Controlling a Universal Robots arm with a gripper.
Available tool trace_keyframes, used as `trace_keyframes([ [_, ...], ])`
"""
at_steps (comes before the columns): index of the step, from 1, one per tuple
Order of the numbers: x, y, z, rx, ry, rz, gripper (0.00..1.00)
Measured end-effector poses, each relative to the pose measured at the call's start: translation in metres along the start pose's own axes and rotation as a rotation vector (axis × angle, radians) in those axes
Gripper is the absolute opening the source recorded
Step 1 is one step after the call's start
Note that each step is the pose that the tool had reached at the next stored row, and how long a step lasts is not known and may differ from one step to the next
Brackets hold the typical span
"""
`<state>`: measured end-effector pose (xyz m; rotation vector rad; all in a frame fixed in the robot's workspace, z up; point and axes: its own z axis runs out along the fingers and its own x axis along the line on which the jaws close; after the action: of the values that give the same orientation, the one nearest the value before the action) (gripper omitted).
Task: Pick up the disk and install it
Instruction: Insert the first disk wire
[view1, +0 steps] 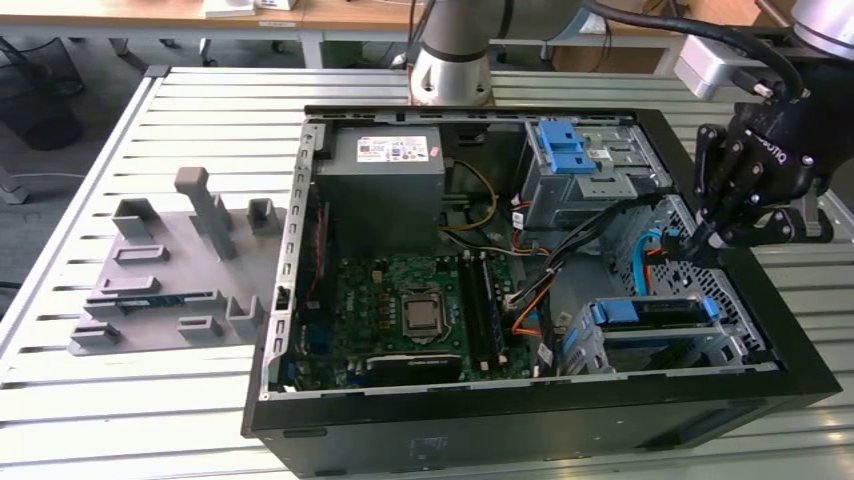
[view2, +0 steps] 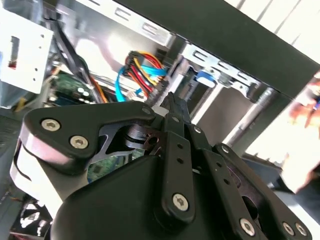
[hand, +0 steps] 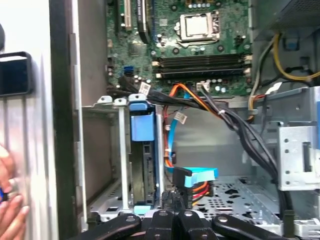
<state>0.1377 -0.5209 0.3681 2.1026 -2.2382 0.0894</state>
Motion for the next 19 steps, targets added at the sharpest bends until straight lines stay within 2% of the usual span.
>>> trace_keyframes([
  [1,-0.0006,0.0,-0.0001,0.0004,0.0075,0.0,0.11],
  [7,-0.0012,0.0004,-0.0001,0.0005,0.0078,0.0,0.11],
  [8,-0.0013,0.0005,-0.0001,0.0005,0.0079,0.0,0.17],
  [9,-0.0017,0.0008,-0.0002,0.0005,0.0078,0.0,0.17],
  [10,-0.002,0.0014,-0.0001,0.0006,0.0077,0.001,0.24],
  [13,-0.0037,0.0028,-0.0003,0.0008,0.0077,0.003,0.25],
  [14,-0.0052,0.0029,-0.0005,0.0008,0.0078,0.003,0.25],
  [15,-0.0072,0.003,-0.0006,0.0008,0.0077,0.003,0.31],
  [19,-0.0146,0.0035,-0.0011,0.0007,0.0079,0.004,0.31],
])
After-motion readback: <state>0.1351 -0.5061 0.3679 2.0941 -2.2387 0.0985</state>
